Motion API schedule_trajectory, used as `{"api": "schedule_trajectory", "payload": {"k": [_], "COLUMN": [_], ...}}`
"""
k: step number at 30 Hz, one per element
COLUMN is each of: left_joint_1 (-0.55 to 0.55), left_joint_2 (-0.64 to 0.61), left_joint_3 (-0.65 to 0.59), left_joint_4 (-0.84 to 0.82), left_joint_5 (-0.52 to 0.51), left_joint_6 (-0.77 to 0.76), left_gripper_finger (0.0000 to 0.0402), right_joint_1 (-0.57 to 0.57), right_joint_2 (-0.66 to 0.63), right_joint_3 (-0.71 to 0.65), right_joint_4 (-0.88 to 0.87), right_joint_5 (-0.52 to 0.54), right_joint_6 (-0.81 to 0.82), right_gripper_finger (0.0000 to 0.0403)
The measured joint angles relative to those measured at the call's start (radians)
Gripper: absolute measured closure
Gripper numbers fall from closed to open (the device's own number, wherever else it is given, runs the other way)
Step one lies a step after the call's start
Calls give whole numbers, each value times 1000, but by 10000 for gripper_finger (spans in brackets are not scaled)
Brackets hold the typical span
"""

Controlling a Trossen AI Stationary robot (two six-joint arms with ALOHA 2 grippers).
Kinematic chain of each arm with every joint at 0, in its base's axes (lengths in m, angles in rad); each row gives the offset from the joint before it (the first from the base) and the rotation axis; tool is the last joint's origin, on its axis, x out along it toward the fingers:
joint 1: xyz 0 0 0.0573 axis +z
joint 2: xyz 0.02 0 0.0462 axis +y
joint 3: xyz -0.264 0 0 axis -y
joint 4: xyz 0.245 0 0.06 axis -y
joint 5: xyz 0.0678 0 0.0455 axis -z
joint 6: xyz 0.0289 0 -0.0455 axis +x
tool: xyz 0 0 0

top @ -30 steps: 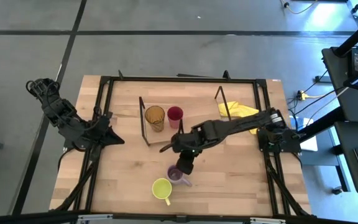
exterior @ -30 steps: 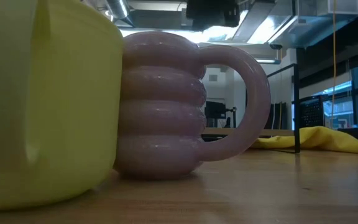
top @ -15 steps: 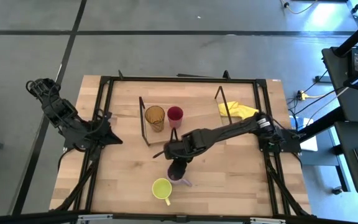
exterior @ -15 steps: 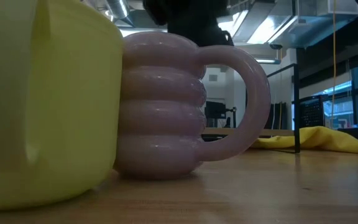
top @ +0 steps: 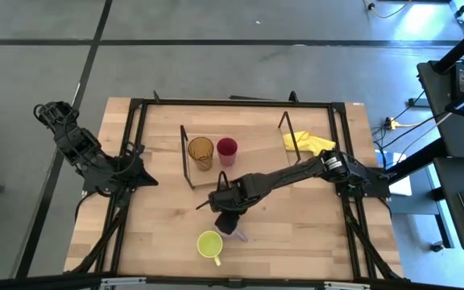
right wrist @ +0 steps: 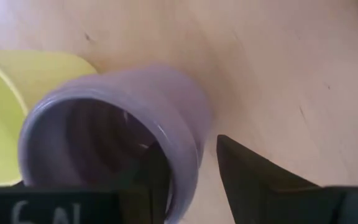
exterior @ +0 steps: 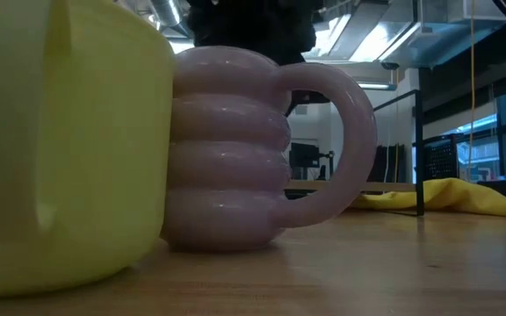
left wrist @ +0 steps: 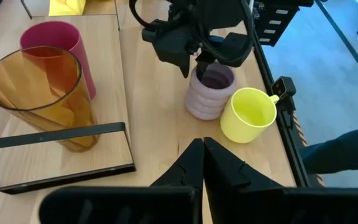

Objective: Stack small to large cups/mugs on shelf
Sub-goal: Put the purple mug on the shelf

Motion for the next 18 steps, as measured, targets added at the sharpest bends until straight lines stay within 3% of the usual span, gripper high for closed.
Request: {"api": "schedule_trajectory", "payload": {"k": [5,12,18], "left_joint_1": [0,0,0], "left_joint_2": [0,0,0], "left_joint_3": [0,0,0], "left_joint_4": [0,0,0], "left_joint_5": [0,0,-1], "left_joint_6": [24,25,25], "left_gripper_finger": [398,398,398], "right_joint_1": [1,-3,-3], "right_joint_2": [-6,-13,-13], "right_joint_3": [0,-1,0], "right_joint_4": [-52,-71,-75], "right_joint_5": [54,54,53], "right_joint_6": [17,14,11], "right_gripper_finger": [285,366,368]}}
